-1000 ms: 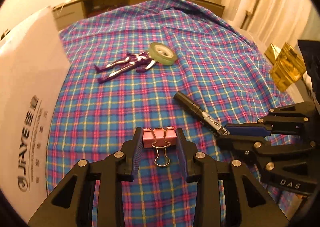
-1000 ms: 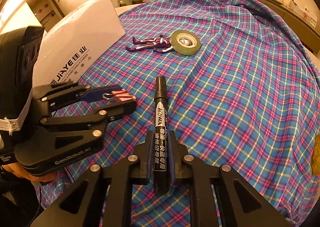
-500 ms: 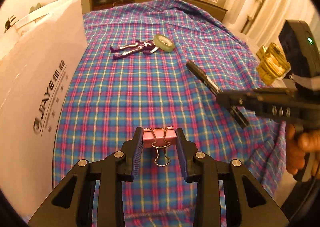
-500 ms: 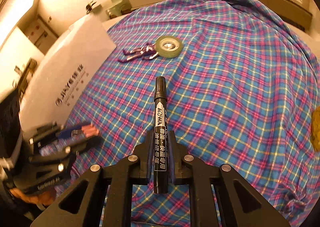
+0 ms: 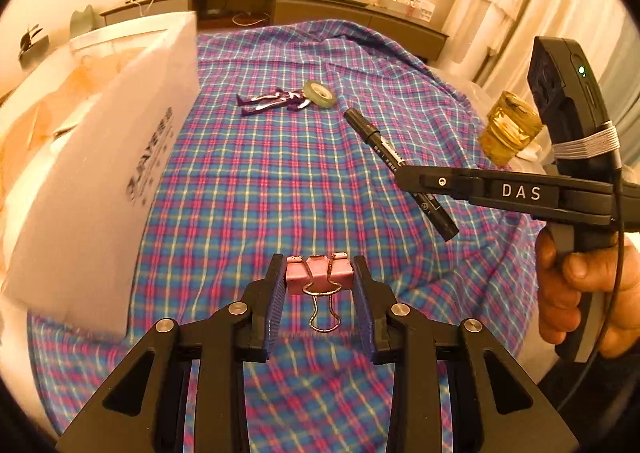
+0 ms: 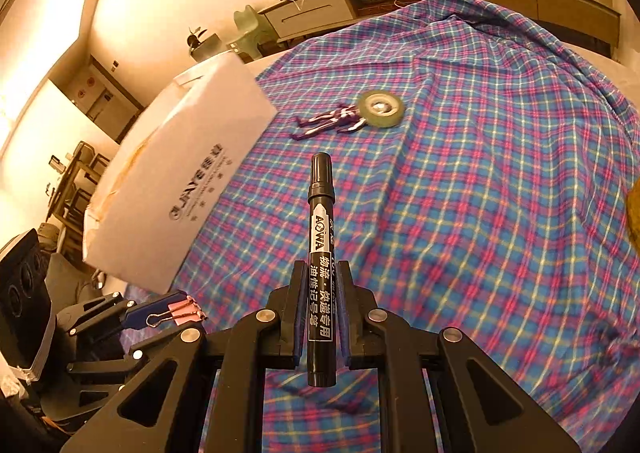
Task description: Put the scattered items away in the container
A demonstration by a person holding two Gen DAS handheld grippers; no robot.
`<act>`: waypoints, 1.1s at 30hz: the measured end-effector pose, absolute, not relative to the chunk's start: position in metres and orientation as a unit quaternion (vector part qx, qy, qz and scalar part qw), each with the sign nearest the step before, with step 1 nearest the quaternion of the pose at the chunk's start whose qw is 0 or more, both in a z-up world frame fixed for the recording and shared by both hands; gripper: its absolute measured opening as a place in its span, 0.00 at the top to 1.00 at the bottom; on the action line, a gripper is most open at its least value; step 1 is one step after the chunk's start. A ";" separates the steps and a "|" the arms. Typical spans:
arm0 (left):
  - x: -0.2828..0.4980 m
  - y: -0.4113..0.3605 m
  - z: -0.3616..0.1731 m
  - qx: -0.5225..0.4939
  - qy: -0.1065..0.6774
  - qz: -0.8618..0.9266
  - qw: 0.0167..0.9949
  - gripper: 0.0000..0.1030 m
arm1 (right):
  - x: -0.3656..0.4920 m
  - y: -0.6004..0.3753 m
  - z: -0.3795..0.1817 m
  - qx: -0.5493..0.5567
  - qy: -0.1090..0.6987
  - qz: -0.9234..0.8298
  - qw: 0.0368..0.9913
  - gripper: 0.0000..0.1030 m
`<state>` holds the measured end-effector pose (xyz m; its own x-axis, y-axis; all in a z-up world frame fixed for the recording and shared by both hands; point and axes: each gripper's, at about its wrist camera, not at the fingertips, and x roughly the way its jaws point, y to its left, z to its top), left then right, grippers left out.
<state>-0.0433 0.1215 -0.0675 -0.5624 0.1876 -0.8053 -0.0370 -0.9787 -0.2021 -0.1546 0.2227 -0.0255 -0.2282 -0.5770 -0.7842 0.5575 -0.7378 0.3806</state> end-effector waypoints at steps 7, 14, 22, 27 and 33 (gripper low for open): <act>-0.014 0.111 -0.053 -0.451 -0.092 0.886 0.057 0.67 | -0.127 0.221 -0.024 0.497 -0.018 -0.785 0.370 0.86; 0.007 0.097 -0.038 -0.436 -0.105 0.892 0.051 0.67 | -0.100 0.221 -0.023 0.486 -0.022 -0.789 0.374 0.86; 0.021 0.080 -0.020 -0.416 -0.120 0.901 0.024 0.67 | -0.056 0.206 -0.007 0.462 -0.019 -0.788 0.407 0.86; 0.027 0.066 -0.009 -0.404 -0.128 0.906 0.008 0.67 | -0.031 0.188 0.001 0.452 -0.013 -0.782 0.429 0.86; 0.036 0.043 0.000 -0.386 -0.138 0.912 0.000 0.67 | -0.012 0.166 0.017 0.440 -0.019 -0.776 0.451 0.85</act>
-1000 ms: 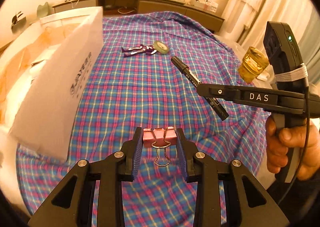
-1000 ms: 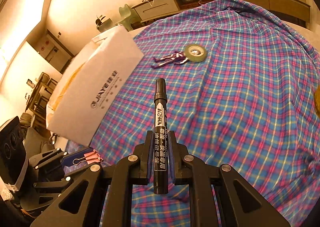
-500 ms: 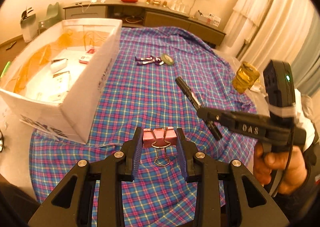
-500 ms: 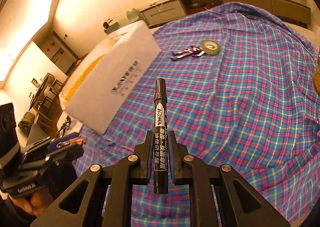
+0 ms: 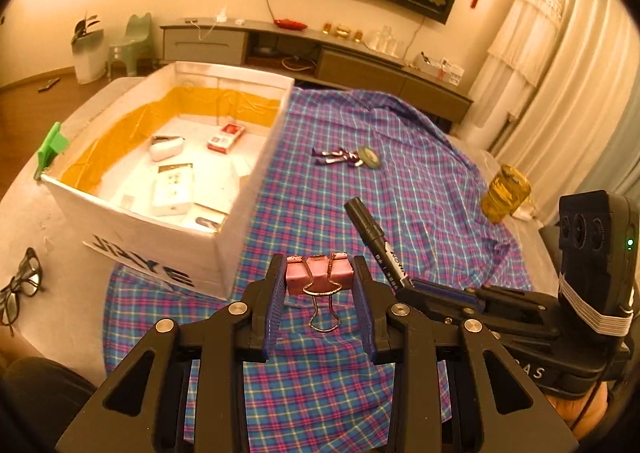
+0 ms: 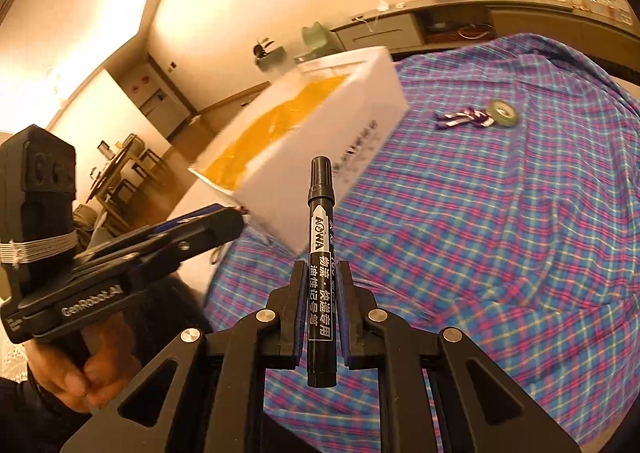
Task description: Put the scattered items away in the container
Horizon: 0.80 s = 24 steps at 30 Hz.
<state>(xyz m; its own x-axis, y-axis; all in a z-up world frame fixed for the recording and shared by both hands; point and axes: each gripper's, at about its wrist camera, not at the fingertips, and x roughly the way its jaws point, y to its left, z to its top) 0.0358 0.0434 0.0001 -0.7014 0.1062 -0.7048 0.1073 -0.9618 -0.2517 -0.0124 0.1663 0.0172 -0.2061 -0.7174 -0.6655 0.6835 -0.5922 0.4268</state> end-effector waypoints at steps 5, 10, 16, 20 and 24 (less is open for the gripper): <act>0.043 0.025 0.006 0.375 0.148 -0.915 0.003 0.67 | -0.006 0.146 0.031 0.432 -0.015 -0.774 0.463 0.85; 0.047 0.007 0.009 0.365 0.165 -0.916 0.002 0.67 | -0.006 0.131 0.043 0.427 -0.008 -0.773 0.470 0.86; 0.049 -0.015 0.017 0.349 0.191 -0.917 -0.003 0.67 | -0.003 0.114 0.055 0.421 0.003 -0.771 0.478 0.86; 0.049 -0.029 0.022 0.340 0.205 -0.918 -0.005 0.67 | -0.001 0.102 0.061 0.418 0.013 -0.769 0.483 0.85; 0.047 -0.043 0.025 0.334 0.217 -0.917 -0.005 0.67 | -0.001 0.091 0.066 0.415 0.020 -0.769 0.486 0.86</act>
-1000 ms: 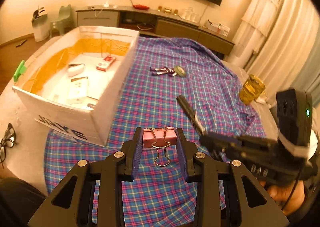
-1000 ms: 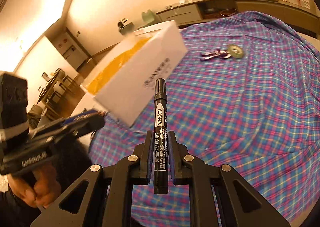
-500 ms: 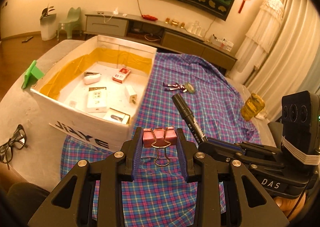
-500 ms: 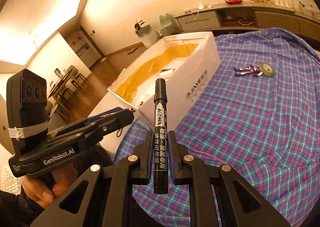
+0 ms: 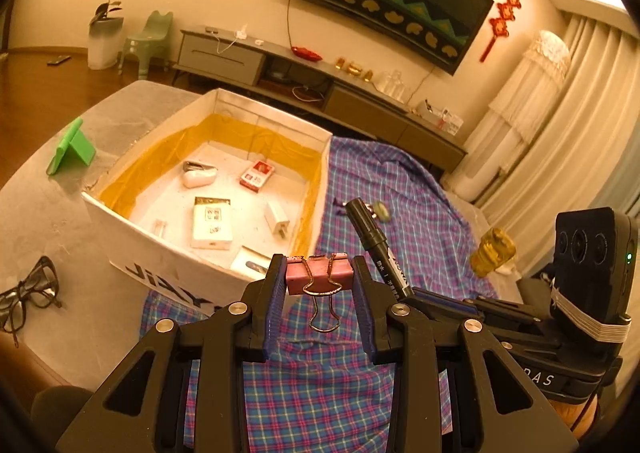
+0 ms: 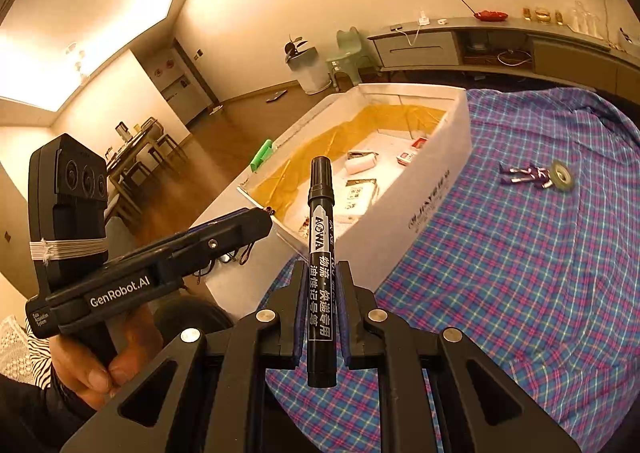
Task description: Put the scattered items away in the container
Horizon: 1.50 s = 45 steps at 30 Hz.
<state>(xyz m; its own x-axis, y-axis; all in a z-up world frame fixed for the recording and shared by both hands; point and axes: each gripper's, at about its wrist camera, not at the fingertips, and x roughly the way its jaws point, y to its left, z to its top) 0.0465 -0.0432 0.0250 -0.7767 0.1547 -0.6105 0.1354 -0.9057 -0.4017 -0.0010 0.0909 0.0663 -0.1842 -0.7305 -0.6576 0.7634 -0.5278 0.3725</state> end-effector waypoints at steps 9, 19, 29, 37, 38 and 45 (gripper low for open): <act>0.035 -0.073 0.028 -0.327 -0.242 0.914 0.009 0.67 | -0.011 0.065 0.079 0.411 0.035 -0.772 0.484 0.86; 0.014 -0.101 0.033 -0.324 -0.261 0.909 0.018 0.67 | -0.030 0.031 0.086 0.413 0.051 -0.773 0.480 0.86; -0.013 -0.126 0.032 -0.328 -0.276 0.903 0.021 0.67 | -0.054 0.000 0.094 0.408 0.080 -0.779 0.469 0.86; -0.037 -0.149 0.034 -0.334 -0.284 0.899 0.016 0.67 | -0.076 -0.023 0.093 0.408 0.106 -0.784 0.456 0.86; -0.039 -0.150 0.035 -0.334 -0.284 0.899 0.016 0.67 | -0.079 -0.025 0.092 0.407 0.110 -0.785 0.454 0.85; -0.061 -0.160 0.034 -0.344 -0.289 0.893 0.020 0.67 | -0.100 -0.041 0.089 0.409 0.127 -0.788 0.441 0.86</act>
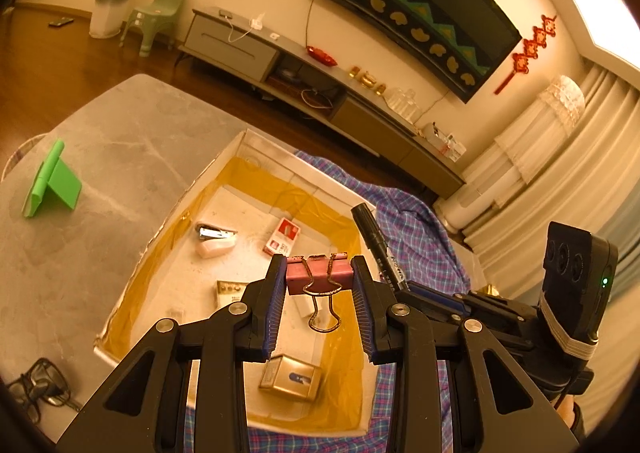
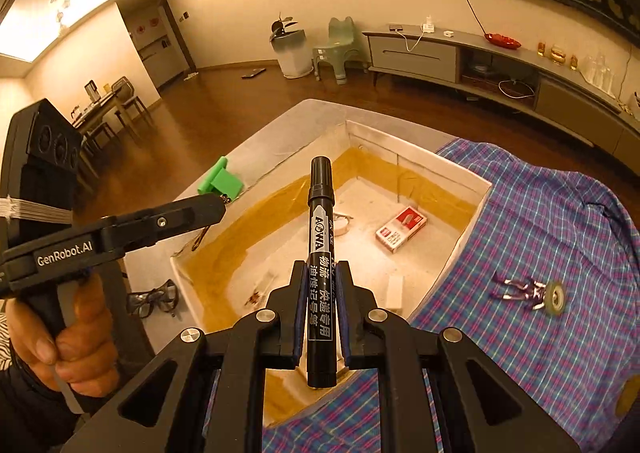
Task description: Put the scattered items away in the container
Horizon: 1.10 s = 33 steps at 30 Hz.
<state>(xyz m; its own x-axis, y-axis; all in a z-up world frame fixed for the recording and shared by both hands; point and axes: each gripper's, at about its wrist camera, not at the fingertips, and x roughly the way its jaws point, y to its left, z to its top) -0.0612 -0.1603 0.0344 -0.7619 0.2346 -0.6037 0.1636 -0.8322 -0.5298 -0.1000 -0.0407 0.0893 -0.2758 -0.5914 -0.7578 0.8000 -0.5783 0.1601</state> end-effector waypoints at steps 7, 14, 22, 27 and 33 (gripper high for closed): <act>-0.090 -0.167 0.026 -0.367 -0.302 0.880 0.021 0.67 | -0.116 -0.054 0.085 0.411 0.146 -0.790 0.431 0.86; -0.119 -0.175 0.009 -0.394 -0.330 0.857 0.008 0.67 | -0.137 -0.065 0.075 0.418 0.158 -0.791 0.418 0.86; -0.153 -0.181 -0.016 -0.430 -0.343 0.835 -0.015 0.67 | -0.163 -0.075 0.060 0.430 0.177 -0.788 0.403 0.86; -0.175 -0.184 -0.030 -0.446 -0.341 0.827 -0.033 0.67 | -0.177 -0.082 0.049 0.438 0.196 -0.784 0.394 0.86; -0.200 -0.185 -0.045 -0.465 -0.324 0.822 -0.056 0.67 | -0.192 -0.090 0.031 0.447 0.230 -0.775 0.383 0.86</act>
